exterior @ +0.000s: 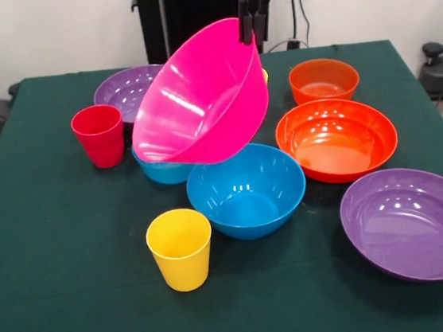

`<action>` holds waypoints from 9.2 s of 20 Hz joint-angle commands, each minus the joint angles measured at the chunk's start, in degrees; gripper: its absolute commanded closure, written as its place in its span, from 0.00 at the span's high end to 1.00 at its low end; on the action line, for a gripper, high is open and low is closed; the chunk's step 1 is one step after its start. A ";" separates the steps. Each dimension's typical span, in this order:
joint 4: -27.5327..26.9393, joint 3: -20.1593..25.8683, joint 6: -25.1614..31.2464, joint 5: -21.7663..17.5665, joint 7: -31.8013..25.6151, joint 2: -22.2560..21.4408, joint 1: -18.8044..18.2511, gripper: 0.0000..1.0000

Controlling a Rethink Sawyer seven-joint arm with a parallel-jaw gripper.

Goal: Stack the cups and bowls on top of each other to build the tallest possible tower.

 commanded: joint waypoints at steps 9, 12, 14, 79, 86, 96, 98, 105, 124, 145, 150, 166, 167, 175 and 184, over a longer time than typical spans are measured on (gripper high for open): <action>5.96 -4.03 -5.78 0.97 12.49 1.99 3.71 0.00; 5.50 -4.27 -5.81 0.93 12.40 2.36 4.11 0.00; 4.67 -4.23 -5.54 0.86 12.23 2.74 4.27 0.00; -4.18 -4.97 -7.90 8.00 10.83 11.06 7.92 0.00; -3.96 -4.15 -7.69 8.62 9.68 11.26 7.19 0.00; -2.74 -3.71 -8.67 9.02 9.27 11.40 6.87 0.00; -3.24 -3.66 -8.24 8.89 8.91 11.49 6.83 0.00; -4.11 -2.83 -7.64 8.96 7.62 11.94 6.25 0.00; -6.22 -2.07 -6.80 9.83 6.69 12.85 5.61 0.00; -9.31 -0.49 -5.92 9.63 4.04 14.52 4.92 1.00; -8.69 -0.31 -6.43 9.96 4.54 14.90 4.79 1.00; 1.00 -4.00 -7.53 10.42 9.99 8.94 6.95 1.00; 2.23 -4.32 -7.61 10.62 10.56 8.13 7.17 1.00; 7.76 -5.04 -9.61 11.39 12.19 5.95 7.64 1.00; 10.50 -5.92 -16.86 10.05 12.92 9.30 7.23 1.00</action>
